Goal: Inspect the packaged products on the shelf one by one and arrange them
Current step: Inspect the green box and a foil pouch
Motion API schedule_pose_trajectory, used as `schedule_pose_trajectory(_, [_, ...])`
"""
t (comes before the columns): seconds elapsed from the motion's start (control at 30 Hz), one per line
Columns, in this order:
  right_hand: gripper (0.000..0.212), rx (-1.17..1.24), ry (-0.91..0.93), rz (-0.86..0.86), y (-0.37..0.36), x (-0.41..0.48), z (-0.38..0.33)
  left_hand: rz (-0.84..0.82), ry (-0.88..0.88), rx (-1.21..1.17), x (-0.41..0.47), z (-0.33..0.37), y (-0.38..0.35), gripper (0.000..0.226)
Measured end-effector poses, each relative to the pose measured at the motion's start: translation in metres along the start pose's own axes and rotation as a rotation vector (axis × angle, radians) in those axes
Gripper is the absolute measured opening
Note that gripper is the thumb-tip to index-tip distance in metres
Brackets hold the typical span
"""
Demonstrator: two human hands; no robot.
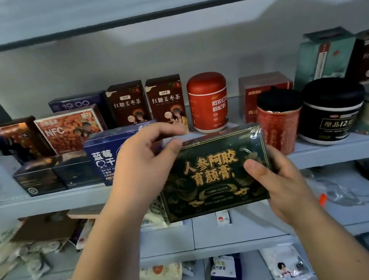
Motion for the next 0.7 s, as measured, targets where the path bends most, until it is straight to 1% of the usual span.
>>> schedule_pose_trajectory(0.03, [0.084,0.049,-0.032,0.035,-0.002,-0.003,0.005,0.051,0.028,-0.074,-0.005,-0.006,0.004,0.034])
schedule_pose_trajectory(0.1, [0.085,0.162,-0.082,0.096,-0.005,-0.009,0.012,0.099,0.09,-0.199,-0.02,-0.023,0.007,0.038])
schedule_pose_trajectory(0.17, [0.089,0.223,-0.102,0.155,-0.005,-0.014,0.014,0.076,0.174,-0.313,-0.037,-0.04,0.006,0.041])
schedule_pose_trajectory(0.2, [0.09,0.231,-0.108,0.18,-0.005,-0.019,0.012,0.052,0.192,-0.334,-0.044,-0.047,0.004,0.044])
schedule_pose_trajectory(0.23, [0.085,0.227,-0.111,0.198,-0.005,-0.022,0.012,0.026,0.204,-0.338,-0.051,-0.053,0.003,0.046])
schedule_pose_trajectory(0.3, [0.056,0.231,-0.129,0.238,-0.002,-0.031,0.01,-0.02,0.221,-0.337,-0.06,-0.061,0.001,0.046])
schedule_pose_trajectory(0.33, [0.045,0.232,-0.15,0.256,-0.001,-0.037,0.008,-0.032,0.233,-0.345,-0.063,-0.063,0.0,0.045])
schedule_pose_trajectory(0.37, [0.041,0.231,-0.165,0.273,0.001,-0.042,0.007,-0.037,0.249,-0.362,-0.065,-0.065,0.001,0.045])
schedule_pose_trajectory(0.57, [0.033,0.201,-0.191,0.358,0.01,-0.069,0.001,-0.069,0.268,-0.428,-0.076,-0.074,0.0,0.041])
schedule_pose_trajectory(0.67, [0.028,0.21,-0.263,0.389,0.016,-0.079,0.005,-0.09,0.289,-0.444,-0.084,-0.08,-0.004,0.035])
schedule_pose_trajectory(0.7, [0.03,0.226,-0.299,0.388,0.018,-0.082,0.007,-0.093,0.306,-0.454,-0.085,-0.082,-0.005,0.032])
Point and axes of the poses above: each hand's wrist, its own x-axis towards the middle knuckle, its own y-axis out of the back of the hand, z = x × y, the point moved 4 cm from there along x, towards the middle knuckle, and after that the axes turned 12 degrees about z, right-handed, at the moved point
